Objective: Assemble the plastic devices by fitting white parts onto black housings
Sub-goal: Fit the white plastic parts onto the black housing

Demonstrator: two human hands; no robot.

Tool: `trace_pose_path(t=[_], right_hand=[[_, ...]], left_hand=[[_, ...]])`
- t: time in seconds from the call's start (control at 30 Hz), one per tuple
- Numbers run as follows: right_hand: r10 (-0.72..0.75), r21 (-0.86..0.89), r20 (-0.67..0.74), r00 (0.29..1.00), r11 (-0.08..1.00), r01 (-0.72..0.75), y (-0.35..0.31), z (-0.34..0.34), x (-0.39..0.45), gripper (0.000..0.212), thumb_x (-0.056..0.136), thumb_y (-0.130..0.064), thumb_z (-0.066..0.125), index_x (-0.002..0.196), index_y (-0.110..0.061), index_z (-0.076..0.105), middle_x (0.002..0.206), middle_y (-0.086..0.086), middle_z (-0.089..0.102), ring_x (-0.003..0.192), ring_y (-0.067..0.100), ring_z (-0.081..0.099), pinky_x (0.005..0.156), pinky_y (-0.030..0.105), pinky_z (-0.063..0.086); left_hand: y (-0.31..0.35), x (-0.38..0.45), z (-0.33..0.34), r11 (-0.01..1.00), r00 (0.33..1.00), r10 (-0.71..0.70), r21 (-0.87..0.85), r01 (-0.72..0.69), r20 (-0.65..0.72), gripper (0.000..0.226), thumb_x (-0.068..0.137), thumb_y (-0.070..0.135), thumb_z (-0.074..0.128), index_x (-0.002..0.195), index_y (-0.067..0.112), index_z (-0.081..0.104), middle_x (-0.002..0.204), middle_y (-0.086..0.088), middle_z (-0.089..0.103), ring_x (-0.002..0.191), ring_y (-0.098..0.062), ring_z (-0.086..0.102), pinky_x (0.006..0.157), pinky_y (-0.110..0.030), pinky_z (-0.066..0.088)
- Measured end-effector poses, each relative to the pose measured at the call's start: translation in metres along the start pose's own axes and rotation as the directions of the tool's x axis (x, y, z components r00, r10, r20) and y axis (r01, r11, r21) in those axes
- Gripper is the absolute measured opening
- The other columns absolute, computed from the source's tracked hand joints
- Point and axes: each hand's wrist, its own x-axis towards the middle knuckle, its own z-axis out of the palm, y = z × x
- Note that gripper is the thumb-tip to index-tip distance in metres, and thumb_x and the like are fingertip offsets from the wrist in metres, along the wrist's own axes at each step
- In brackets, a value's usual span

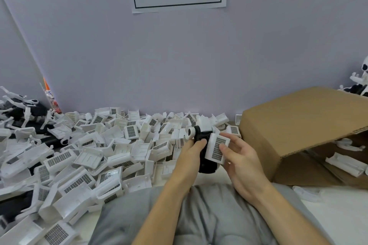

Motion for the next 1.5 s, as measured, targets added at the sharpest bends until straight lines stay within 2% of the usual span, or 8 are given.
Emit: trace_pose_path(t=[0.23, 0.63, 0.77, 0.93, 1.03, 1.2, 1.37, 1.5], right_hand=[[-0.27, -0.55, -0.06, 0.961, 0.812, 0.194, 0.009, -0.001, -0.001, 0.032, 0.094, -0.011, 0.066, 0.124, -0.023, 0.063, 0.115, 0.007, 0.07, 0.103, 0.022, 0.068, 0.093, 0.041, 0.056], [-0.403, -0.736, -0.008, 0.915, 0.622, 0.267, 0.014, 0.001, -0.002, 0.063, 0.088, -0.027, 0.074, 0.145, -0.013, 0.049, 0.1, -0.03, 0.061, 0.088, -0.031, 0.052, 0.075, 0.002, 0.044], [-0.484, -0.79, 0.031, 0.875, 0.525, 0.318, 0.009, 0.003, -0.008, 0.05, 0.089, -0.028, 0.071, 0.136, -0.011, 0.06, 0.079, -0.041, 0.065, 0.079, -0.018, 0.06, 0.066, -0.003, 0.039], [-0.384, -0.847, 0.209, 0.899, 0.388, 0.363, 0.01, 0.007, -0.012, 0.05, 0.092, -0.04, 0.065, 0.135, -0.014, 0.06, 0.061, -0.01, 0.065, 0.065, 0.001, 0.062, 0.06, 0.011, 0.042], [-0.435, -0.837, 0.203, 0.877, 0.387, 0.386, 0.01, 0.006, -0.011, 0.049, 0.094, -0.043, 0.06, 0.135, -0.016, 0.059, 0.065, -0.012, 0.066, 0.067, -0.001, 0.063, 0.061, 0.011, 0.044], [-0.387, -0.845, 0.257, 0.886, 0.355, 0.4, 0.008, 0.008, -0.012, 0.026, 0.093, -0.046, 0.055, 0.112, -0.031, 0.063, 0.07, -0.014, 0.068, 0.064, 0.005, 0.064, 0.06, 0.021, 0.047], [-0.289, -0.866, 0.311, 0.906, 0.308, 0.395, 0.009, 0.006, -0.011, 0.055, 0.087, -0.057, 0.045, 0.129, -0.024, 0.057, 0.092, -0.012, 0.072, 0.086, 0.007, 0.068, 0.077, 0.036, 0.055], [-0.256, -0.784, 0.273, 0.927, 0.499, 0.369, 0.014, 0.007, -0.013, 0.036, 0.098, -0.034, 0.055, 0.131, -0.046, 0.05, 0.106, -0.036, 0.066, 0.103, -0.01, 0.062, 0.084, 0.01, 0.047]], left_hand=[[-0.004, 0.0, -0.004, 0.999, 0.999, 0.021, 0.024, -0.022, 0.042, 0.025, 0.099, 0.007, 0.054, 0.123, 0.006, 0.061, 0.094, -0.004, 0.072, 0.061, 0.0, 0.07, 0.044, -0.012, 0.045], [-0.012, 0.006, -0.005, 0.999, 0.998, 0.01, 0.035, -0.013, 0.058, 0.027, 0.102, 0.019, 0.044, 0.119, 0.009, 0.064, 0.091, -0.009, 0.057, 0.058, -0.006, 0.048, 0.042, -0.013, 0.032], [-0.011, 0.005, -0.004, 1.0, 0.998, -0.007, -0.019, 0.009, 0.066, 0.028, 0.105, 0.029, 0.044, 0.114, 0.016, 0.067, 0.098, 0.003, 0.071, 0.075, -0.004, 0.065, 0.045, -0.009, 0.042], [-0.011, 0.005, -0.004, 0.998, 0.998, 0.024, 0.061, -0.027, 0.064, 0.034, 0.104, 0.037, 0.046, 0.119, 0.015, 0.066, 0.11, -0.002, 0.067, 0.078, -0.01, 0.06, 0.056, -0.017, 0.046], [-0.011, 0.003, -0.003, 0.997, 0.994, 0.062, 0.04, -0.066, 0.095, 0.028, 0.103, 0.033, 0.051, 0.115, 0.015, 0.069, 0.109, -0.006, 0.071, 0.092, -0.028, 0.065, 0.079, -0.033, 0.05], [-0.012, 0.002, -0.004, 0.993, 0.982, 0.114, 0.006, -0.116, 0.148, 0.015, 0.104, 0.021, 0.052, 0.103, 0.014, 0.066, 0.065, 0.015, 0.069, 0.049, 0.002, 0.059, 0.044, -0.011, 0.041], [-0.014, 0.004, -0.006, 0.987, 0.984, 0.162, -0.015, -0.161, 0.07, 0.016, 0.1, 0.021, 0.058, 0.103, 0.013, 0.072, 0.083, 0.004, 0.077, 0.072, -0.006, 0.072, 0.056, -0.016, 0.051], [-0.013, 0.006, -0.009, 0.986, 0.987, 0.16, -0.055, -0.158, 0.027, 0.022, 0.1, 0.023, 0.059, 0.099, 0.008, 0.075, 0.074, 0.003, 0.075, 0.056, -0.001, 0.066, 0.049, -0.01, 0.044]])
